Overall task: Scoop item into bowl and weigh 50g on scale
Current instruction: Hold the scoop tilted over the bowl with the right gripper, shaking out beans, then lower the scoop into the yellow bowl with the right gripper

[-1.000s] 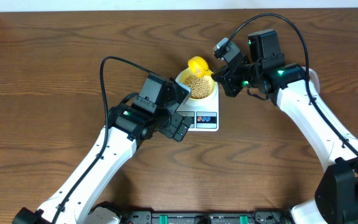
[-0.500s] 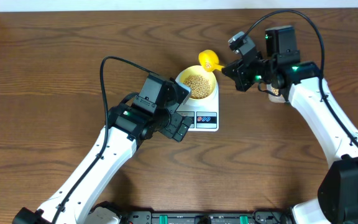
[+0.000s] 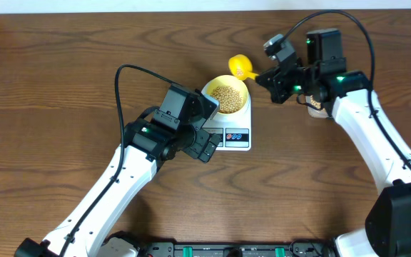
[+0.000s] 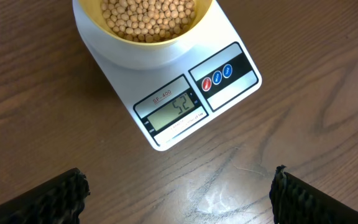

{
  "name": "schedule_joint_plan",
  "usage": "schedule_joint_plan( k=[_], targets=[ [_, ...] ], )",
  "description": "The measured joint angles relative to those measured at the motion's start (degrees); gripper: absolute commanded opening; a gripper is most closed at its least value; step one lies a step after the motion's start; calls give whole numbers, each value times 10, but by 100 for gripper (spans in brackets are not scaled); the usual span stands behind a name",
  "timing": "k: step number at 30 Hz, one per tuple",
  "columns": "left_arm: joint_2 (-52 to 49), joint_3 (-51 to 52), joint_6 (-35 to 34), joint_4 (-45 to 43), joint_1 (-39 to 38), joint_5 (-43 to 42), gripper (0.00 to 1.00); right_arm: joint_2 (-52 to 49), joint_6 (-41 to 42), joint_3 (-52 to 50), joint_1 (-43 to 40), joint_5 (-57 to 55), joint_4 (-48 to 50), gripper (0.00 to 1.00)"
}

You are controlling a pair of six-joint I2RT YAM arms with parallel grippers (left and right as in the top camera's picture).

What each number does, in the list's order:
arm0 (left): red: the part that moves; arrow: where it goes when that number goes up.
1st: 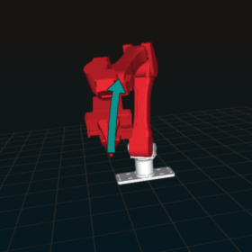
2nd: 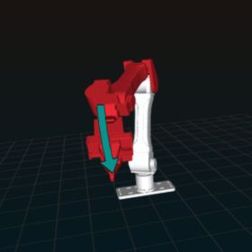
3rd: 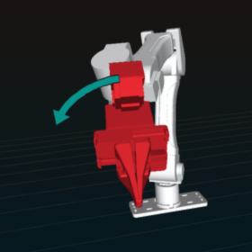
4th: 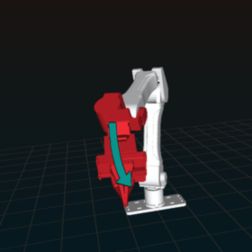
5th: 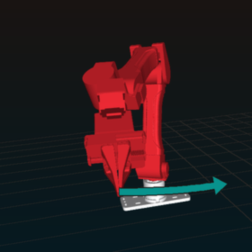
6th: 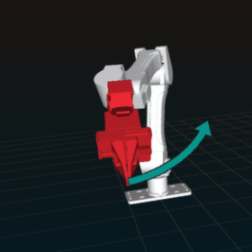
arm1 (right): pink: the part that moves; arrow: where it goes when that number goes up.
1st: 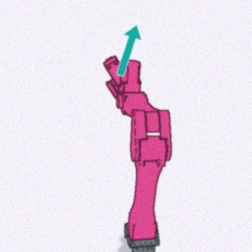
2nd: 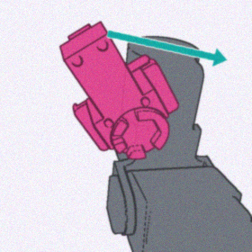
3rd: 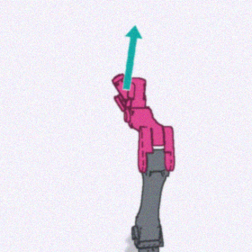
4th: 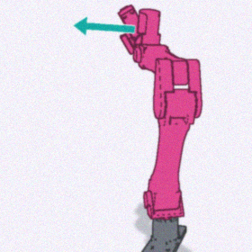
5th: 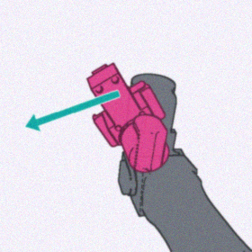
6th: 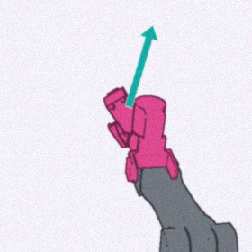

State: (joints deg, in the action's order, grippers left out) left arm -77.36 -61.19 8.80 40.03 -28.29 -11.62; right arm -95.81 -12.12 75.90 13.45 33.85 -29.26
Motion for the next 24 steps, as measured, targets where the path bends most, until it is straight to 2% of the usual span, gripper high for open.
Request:
schedule_joint_plan(
  k=[9,24],
  targets=[
    [0,0,0,0,0,0,96,0,0,0,55,-53,8,1],
    [0,0,0,0,0,0,96,0,10,0,59,-80,9,1]
  ],
)
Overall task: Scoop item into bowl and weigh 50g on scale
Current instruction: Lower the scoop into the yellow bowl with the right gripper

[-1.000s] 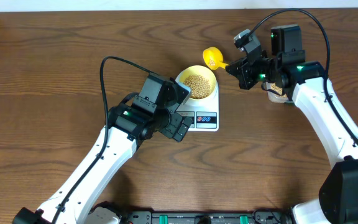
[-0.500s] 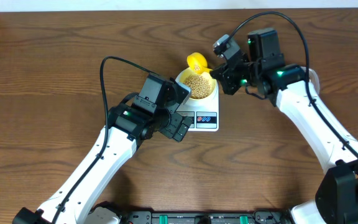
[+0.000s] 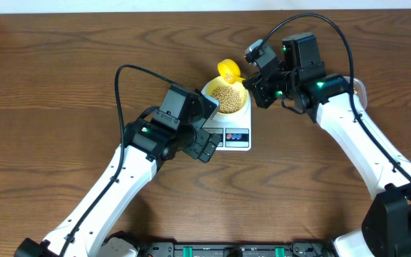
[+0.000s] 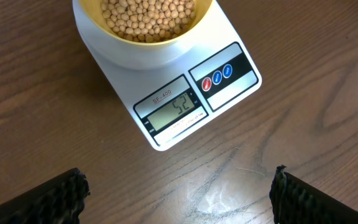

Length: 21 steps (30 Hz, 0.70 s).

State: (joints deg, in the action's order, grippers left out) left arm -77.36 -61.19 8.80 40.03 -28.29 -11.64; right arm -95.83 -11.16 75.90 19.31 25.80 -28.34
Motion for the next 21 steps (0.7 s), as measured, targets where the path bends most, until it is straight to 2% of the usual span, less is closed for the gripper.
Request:
schedule_joint_plan(
  k=[21],
  targets=[
    [0,0,0,0,0,0,96,-1,21,0,-1,-19,-13,1]
  ],
)
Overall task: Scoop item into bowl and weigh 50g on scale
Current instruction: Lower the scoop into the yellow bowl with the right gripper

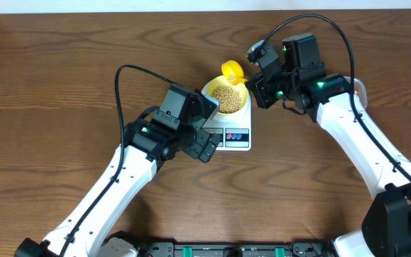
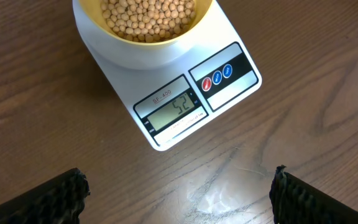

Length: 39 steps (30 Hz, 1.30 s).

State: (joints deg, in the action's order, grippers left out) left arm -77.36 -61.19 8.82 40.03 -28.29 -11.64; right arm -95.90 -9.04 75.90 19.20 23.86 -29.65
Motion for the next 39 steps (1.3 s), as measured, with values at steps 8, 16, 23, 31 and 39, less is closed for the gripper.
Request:
schedule_joint_plan(
  k=[8,16,23,31,39],
  targets=[
    [0,0,0,0,0,0,96,-14,0,0,0,-3,-1,1],
    [0,0,0,0,0,0,96,-17,0,0,0,-3,-1,1],
    [0,0,0,0,0,0,96,-41,0,0,9,-3,-1,1],
    [0,0,0,0,0,0,96,-46,0,0,20,-3,0,1],
    [0,0,0,0,0,0,96,-46,0,0,21,-25,0,1]
  ],
)
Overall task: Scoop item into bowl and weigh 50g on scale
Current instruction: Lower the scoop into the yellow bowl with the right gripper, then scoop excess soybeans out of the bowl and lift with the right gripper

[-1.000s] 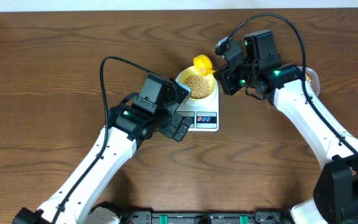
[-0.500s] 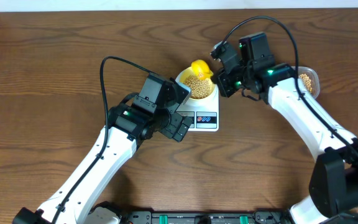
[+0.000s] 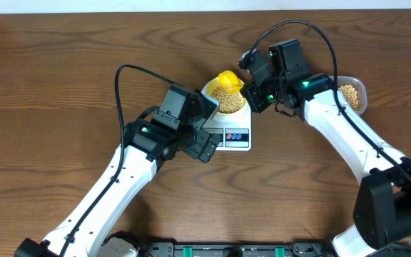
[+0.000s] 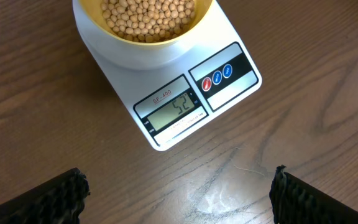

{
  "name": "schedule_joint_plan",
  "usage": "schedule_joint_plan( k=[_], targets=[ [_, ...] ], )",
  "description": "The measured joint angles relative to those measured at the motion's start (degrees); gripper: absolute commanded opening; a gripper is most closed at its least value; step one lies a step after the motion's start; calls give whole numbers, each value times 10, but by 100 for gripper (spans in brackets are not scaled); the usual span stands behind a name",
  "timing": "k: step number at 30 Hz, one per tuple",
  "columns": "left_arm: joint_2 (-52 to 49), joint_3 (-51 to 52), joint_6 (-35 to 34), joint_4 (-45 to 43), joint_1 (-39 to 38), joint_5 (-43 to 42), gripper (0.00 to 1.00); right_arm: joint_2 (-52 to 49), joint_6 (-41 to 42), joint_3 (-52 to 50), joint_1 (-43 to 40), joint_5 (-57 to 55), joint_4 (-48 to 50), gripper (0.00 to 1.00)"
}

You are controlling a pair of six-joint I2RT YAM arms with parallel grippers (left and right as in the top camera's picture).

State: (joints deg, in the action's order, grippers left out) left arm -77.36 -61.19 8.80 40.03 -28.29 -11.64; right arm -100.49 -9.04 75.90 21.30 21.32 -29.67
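Observation:
A white scale (image 3: 235,135) carries a yellow-lined bowl (image 3: 242,106) full of soybeans (image 3: 225,98). In the left wrist view the scale (image 4: 229,81) shows 52 on its display (image 4: 178,107), and the bowl (image 4: 135,53) sits at the top. My right gripper (image 3: 250,90) is shut on a yellow scoop (image 3: 228,78), which is tilted over the bowl's far side, on or just above the beans. My left gripper (image 3: 205,147) hangs open over bare wood just in front of the scale, its fingers (image 4: 48,199) wide apart.
A clear tub of soybeans (image 3: 349,94) stands at the right behind my right forearm. The table's far edge runs along the top of the overhead view. Bare wood lies to the left of and in front of the scale.
My right gripper has moved left and brought the scoop from the bowl's far rim to over the beans. The tub at the right is now uncovered. The reading stays at 52.
First the right gripper held the scoop behind and to the right of the bowl. Then the scoop was at the bowl's far rim, and stayed there at the following moment. Now it is tilted over the beans. The left arm has stayed still and the scale has shown 52 throughout.

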Motion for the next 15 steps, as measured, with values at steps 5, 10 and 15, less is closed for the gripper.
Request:
schedule_joint_plan(
  k=[5,10,15],
  targets=[
    [0,0,0,0,0,0,96,0,0,0,0,-8,0,1],
    [0,0,0,0,0,0,96,0,0,0,0,-12,0,1],
    [0,0,0,0,0,0,96,-7,0,0,0,-14,1,1]
  ],
)
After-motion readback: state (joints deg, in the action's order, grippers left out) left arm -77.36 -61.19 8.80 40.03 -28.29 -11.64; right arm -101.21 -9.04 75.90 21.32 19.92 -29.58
